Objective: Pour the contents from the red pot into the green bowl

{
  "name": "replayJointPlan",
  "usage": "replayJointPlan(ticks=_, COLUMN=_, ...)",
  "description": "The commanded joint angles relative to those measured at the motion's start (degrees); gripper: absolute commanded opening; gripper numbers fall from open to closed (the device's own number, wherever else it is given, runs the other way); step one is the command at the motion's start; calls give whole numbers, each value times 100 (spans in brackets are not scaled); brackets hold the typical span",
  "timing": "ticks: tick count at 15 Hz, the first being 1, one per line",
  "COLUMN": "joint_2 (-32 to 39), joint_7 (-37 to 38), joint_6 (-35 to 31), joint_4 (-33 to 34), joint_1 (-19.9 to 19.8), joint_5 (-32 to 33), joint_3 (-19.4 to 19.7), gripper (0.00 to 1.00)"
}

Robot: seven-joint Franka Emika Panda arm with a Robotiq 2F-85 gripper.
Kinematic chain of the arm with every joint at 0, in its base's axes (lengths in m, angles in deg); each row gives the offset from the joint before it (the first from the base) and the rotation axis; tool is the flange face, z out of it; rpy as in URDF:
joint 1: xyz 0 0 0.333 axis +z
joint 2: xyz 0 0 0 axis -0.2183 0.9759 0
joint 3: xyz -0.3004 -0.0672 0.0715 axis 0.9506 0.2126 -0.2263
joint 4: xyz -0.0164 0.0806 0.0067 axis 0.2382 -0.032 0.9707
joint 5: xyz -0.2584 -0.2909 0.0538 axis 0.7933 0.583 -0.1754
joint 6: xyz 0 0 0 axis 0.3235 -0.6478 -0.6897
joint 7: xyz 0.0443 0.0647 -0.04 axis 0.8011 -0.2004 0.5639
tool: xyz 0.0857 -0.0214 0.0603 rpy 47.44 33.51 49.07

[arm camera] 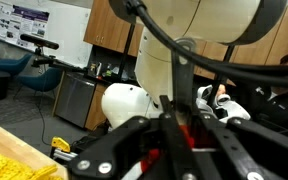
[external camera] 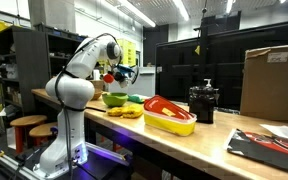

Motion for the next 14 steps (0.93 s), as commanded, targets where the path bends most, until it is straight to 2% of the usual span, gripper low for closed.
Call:
replayJointPlan(ticks=1, joint_2=-78, joint_7=26, joint_6=0, joint_4=-352, joint_1=-59, joint_5=-65, joint_3=-36, gripper=4)
replayJointPlan(ticks=14, joint_2=26, joint_7=24, joint_6=-1, joint_4=-730, joint_1=-66, joint_5=-61, joint_3=-68, gripper=4)
